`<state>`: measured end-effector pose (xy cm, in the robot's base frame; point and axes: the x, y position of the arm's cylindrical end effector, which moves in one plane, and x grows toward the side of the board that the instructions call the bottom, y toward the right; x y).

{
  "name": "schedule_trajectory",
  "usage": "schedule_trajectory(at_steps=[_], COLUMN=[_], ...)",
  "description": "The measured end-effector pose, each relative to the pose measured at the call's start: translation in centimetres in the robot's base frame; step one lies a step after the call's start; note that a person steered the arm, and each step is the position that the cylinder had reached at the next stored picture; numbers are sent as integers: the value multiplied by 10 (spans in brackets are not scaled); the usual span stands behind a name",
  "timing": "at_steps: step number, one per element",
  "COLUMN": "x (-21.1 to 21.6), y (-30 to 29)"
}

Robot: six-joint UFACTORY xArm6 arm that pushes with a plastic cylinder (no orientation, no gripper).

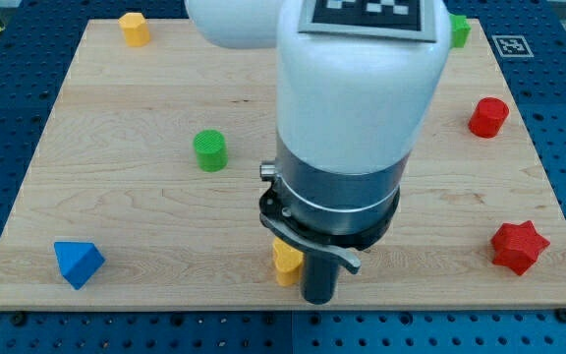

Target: Push the yellow heart close to the yellow hexagon

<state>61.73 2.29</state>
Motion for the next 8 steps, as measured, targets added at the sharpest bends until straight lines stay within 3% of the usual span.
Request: schedule_trajectory(at_steps=[1, 4, 8], x=[-9, -34, -81], y=[0, -76, -77])
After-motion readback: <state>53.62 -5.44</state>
